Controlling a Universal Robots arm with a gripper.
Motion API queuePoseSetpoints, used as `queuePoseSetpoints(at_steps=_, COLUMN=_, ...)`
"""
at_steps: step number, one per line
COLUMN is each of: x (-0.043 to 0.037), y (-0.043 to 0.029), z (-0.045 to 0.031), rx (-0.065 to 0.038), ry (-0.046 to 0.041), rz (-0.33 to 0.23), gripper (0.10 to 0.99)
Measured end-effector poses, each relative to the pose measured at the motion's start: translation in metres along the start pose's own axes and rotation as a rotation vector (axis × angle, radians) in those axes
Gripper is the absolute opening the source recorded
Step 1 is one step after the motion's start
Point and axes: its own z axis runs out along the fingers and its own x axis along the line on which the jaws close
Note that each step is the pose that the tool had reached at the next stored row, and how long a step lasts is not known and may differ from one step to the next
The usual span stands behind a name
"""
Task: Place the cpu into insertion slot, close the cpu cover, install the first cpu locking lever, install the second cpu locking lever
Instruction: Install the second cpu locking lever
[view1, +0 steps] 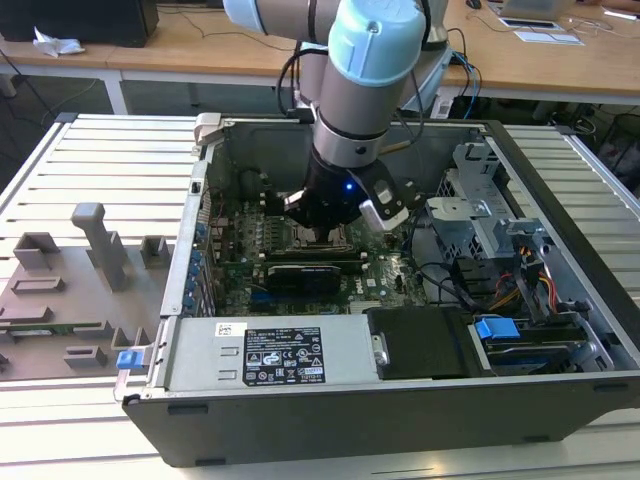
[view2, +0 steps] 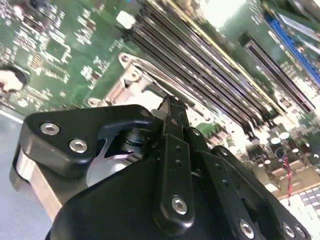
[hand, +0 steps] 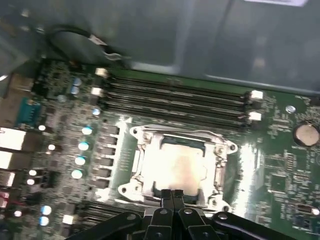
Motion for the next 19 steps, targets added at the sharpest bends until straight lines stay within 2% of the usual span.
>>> queuePoseSetpoints(at_steps=2, x=-0.0065, y=0.0098, z=0.0027, rx=0.047, ry=0.0092, rz=0.004, gripper=0.106)
queuePoseSetpoints(at_steps=3, x=-0.0087, y=0.0165, z=0.0043, rx=0.067, ry=0.0131, rz=0.005, gripper=0.106)
queuePoseSetpoints(at_steps=5, x=-0.0110, y=0.0267, z=0.0061, rx=0.093, ry=0.0174, rz=0.007, gripper=0.106)
queuePoseSetpoints(at_steps=6, x=-0.0117, y=0.0305, z=0.0065, rx=0.109, ry=0.0200, rz=0.008, gripper=0.106)
queuePoseSetpoints(at_steps=7, x=-0.0118, y=0.0314, z=0.0055, rx=0.114, ry=0.0208, rz=0.009, gripper=0.106)
queuePoseSetpoints(at_steps=11, x=-0.0111, y=0.0345, z=-0.0114, rx=0.115, ry=0.0209, rz=0.009, gripper=0.106)
queuePoseSetpoints(at_steps=14, x=-0.0099, y=0.0393, z=-0.0385, rx=0.114, ry=0.0208, rz=0.009, gripper=0.106)
queuePoseSetpoints(at_steps=17, x=-0.0097, y=0.0404, z=-0.0450, rx=0.114, ry=0.0206, rz=0.009, gripper=0.106)
queuePoseSetpoints(at_steps=19, x=-0.0097, y=0.0405, z=-0.0454, rx=0.114, ry=0.0207, rz=0.009, gripper=0.106)
